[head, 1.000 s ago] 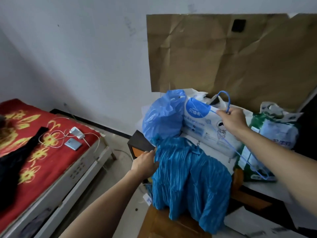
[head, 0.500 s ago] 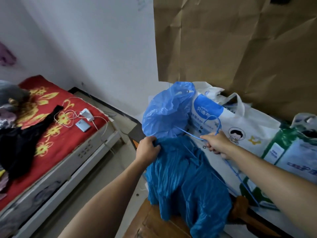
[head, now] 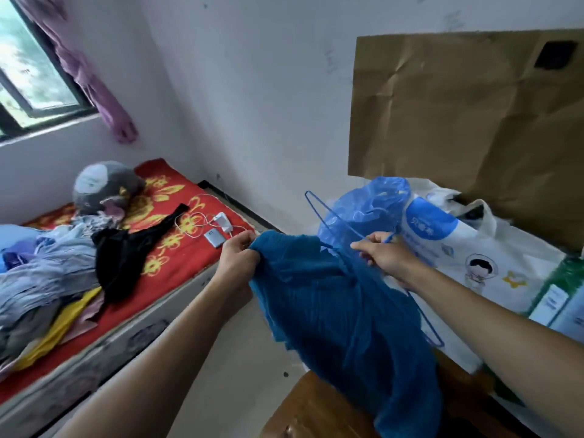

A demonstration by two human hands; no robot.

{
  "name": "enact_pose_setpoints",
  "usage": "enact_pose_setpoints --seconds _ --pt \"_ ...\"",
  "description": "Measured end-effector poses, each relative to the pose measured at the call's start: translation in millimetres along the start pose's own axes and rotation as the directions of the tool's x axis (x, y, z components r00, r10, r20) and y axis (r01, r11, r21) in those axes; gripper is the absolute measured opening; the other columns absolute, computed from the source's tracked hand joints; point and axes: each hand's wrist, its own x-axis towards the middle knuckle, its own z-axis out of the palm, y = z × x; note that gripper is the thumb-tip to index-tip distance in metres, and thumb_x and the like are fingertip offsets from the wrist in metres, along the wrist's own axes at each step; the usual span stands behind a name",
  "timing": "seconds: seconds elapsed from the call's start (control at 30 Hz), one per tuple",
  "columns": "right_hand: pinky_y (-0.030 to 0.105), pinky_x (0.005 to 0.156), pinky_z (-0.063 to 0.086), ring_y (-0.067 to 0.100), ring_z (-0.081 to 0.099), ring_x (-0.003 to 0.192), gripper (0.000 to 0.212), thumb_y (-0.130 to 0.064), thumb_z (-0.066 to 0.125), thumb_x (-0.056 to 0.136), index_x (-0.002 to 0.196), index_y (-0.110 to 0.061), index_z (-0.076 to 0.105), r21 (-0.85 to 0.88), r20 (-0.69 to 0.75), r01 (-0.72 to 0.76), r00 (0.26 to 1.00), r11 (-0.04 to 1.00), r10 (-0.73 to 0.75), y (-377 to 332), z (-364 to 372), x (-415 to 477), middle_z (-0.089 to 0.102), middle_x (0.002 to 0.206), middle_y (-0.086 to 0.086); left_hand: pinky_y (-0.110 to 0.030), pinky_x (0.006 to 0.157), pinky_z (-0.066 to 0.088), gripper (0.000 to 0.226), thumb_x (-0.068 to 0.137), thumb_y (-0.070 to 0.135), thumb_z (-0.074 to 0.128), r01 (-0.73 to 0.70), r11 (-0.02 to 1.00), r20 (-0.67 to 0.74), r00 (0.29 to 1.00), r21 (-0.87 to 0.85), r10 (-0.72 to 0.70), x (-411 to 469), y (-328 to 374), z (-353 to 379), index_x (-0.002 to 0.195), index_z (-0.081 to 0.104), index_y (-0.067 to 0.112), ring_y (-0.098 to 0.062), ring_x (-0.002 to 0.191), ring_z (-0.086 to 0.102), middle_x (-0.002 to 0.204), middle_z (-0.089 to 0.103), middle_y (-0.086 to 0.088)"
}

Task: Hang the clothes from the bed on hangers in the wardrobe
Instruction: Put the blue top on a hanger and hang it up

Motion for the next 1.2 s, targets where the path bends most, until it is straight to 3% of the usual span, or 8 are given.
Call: enact_pose_setpoints --seconds 0.23,0.37,0.6,0.73,0.83,0.93,1.07,1.2 --pt "0.029 0.061 0.048 0.017 0.055 0.065 0.033 -0.037 0.079 0.075 0.063 -0.018 0.055 -0.51 0.212 0.031 0.973 0.859 0.091 -7.0 124.6 -25.1 0.058 0.067 0.002 -0.027 0.05 0.03 0.038 0.061 -0.023 0.03 -0.16 0.987 -0.043 0.986 -0.028 0.159 -69.1 26.7 -123.0 0.06 0.043 0.013 -0.019 0.057 0.042 0.06 0.045 -0.007" --pt "0.02 0.046 0.043 0.017 0.046 0.052 0.038 0.008 0.077 0.067 0.051 -0.014 0.05 -0.187 0.172 0.008 0.985 0.982 0.024 -8.6 180.3 -57.3 0.049 0.051 0.002 -0.028 0.051 0.027 0.041 0.058 -0.02 0.034 -0.153 0.988 -0.137 0.979 0.006 0.152 -97.1 7.4 -193.3 0.054 0.048 0.019 -0.018 0.056 0.041 0.058 0.046 -0.005" --pt "0.021 0.04 0.046 0.013 0.057 0.043 0.034 0.009 0.064 0.082 0.064 -0.013 0.045 0.299 0.173 0.087 0.974 0.95 -0.143 -104.4 200.1 -84.1 0.052 0.058 0.008 -0.028 0.053 0.028 0.028 0.054 0.005 0.046 0.154 0.976 -0.295 0.95 0.154 -0.104 -145.8 -56.8 -290.7 0.074 0.058 0.021 -0.022 0.062 0.044 0.07 0.054 -0.011" --pt "0.019 0.041 0.045 0.01 0.056 0.043 0.027 0.004 0.054 0.086 0.064 -0.01 0.049 0.383 0.27 0.148 0.926 0.912 -0.264 -156.1 199.4 -107.6 0.054 0.064 0.009 -0.016 0.068 0.042 0.028 0.084 0.031 0.068 0.217 0.941 -0.207 0.964 0.258 -0.165 -155.9 -81.1 -291.9 0.106 0.063 0.016 -0.008 0.085 0.058 0.095 0.064 0.004" --pt "0.017 0.041 0.042 0.007 0.05 0.039 0.026 0.0 0.049 0.089 0.065 -0.011 0.051 0.407 0.373 0.141 0.876 0.902 -0.305 -177.5 197.7 -119.7 0.054 0.059 0.004 -0.017 0.08 0.046 0.049 0.068 0.053 0.08 0.29 0.803 0.012 0.938 0.521 -0.347 -156.2 -98.0 -284.5 0.107 0.066 0.028 0.002 0.091 0.062 0.1 0.068 0.014" --pt "0.018 0.047 0.045 0.009 0.049 0.047 0.024 -0.003 0.047 0.088 0.065 -0.013 0.05 0.411 0.467 0.135 0.818 0.902 -0.336 -189.4 194.4 -123.3 0.055 0.061 0.001 -0.018 0.058 0.039 0.019 0.074 0.036 0.075 0.181 0.567 0.038 0.935 0.803 -0.351 -145.8 -109.1 -263.9 0.066 0.066 0.021 0.009 0.055 0.048 0.054 0.056 0.021" --pt "0.024 0.053 0.042 0.012 0.044 0.055 0.024 -0.007 0.048 0.083 0.062 -0.017 0.051 0.397 0.544 0.103 0.774 0.912 -0.324 -185.8 182.0 -112.5 0.053 0.066 0.003 -0.028 0.054 0.028 0.018 0.06 0.033 0.06 0.194 0.95 -0.223 0.965 0.243 -0.14 -127.0 -98.0 -239.3 0.062 0.052 0.017 -0.015 0.055 0.042 0.058 0.047 -0.002" --pt "0.029 0.056 0.035 0.017 0.043 0.056 0.014 -0.014 0.055 0.07 0.056 -0.018 0.055 0.318 0.581 0.114 0.761 0.941 -0.289 -160.4 166.9 -100.2 0.049 0.066 0.008 -0.034 0.066 0.046 0.024 0.082 0.013 0.041 0.19 0.801 -0.266 0.879 -0.568 -0.397 -103.4 -73.4 -236.4 0.091 0.06 0.001 -0.027 0.07 0.058 0.086 0.062 -0.019"
